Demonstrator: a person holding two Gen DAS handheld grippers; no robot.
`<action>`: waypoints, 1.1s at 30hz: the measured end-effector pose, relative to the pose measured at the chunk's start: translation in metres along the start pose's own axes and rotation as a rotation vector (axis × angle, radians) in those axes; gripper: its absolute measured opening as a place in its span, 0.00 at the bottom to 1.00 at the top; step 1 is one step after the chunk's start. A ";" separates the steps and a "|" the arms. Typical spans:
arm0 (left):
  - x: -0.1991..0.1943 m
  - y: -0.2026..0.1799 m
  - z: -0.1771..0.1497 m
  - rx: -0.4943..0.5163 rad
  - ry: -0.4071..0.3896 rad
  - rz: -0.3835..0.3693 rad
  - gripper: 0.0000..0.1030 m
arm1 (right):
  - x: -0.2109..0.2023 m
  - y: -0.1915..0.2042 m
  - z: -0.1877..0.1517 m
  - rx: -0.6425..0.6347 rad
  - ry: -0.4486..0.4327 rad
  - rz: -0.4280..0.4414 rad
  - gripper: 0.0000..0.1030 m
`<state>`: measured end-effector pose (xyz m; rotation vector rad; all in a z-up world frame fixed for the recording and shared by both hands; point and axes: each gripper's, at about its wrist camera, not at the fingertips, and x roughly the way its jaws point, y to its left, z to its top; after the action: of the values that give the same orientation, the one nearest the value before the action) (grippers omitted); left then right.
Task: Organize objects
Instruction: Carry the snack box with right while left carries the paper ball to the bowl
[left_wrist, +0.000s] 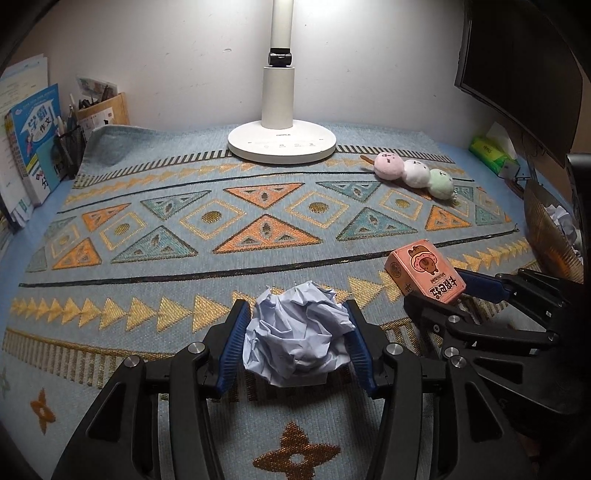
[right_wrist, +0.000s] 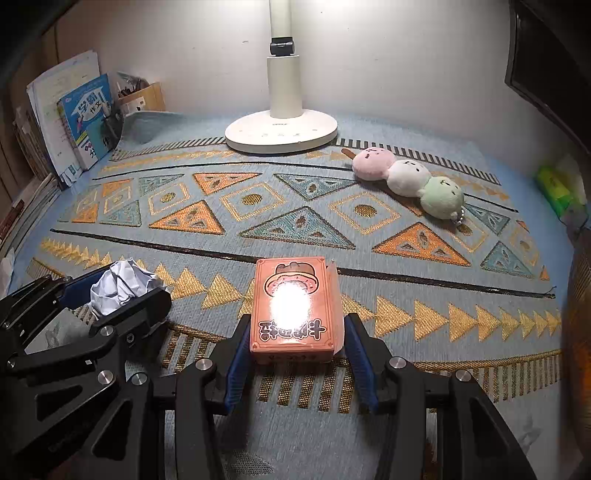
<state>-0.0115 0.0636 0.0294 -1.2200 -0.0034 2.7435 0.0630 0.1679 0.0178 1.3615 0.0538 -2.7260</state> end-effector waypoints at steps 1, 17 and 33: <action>0.000 0.000 0.000 0.000 0.000 0.001 0.48 | 0.000 -0.001 0.000 0.004 -0.002 0.002 0.46; -0.002 0.006 -0.001 -0.034 -0.011 -0.047 0.46 | -0.010 0.011 -0.002 -0.039 -0.037 -0.060 0.38; -0.072 -0.073 0.041 0.073 -0.177 -0.216 0.46 | -0.182 -0.111 -0.014 0.253 -0.325 -0.161 0.38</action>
<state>0.0147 0.1291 0.1141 -0.8986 -0.0493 2.6269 0.1714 0.2913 0.1539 0.9794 -0.2212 -3.1429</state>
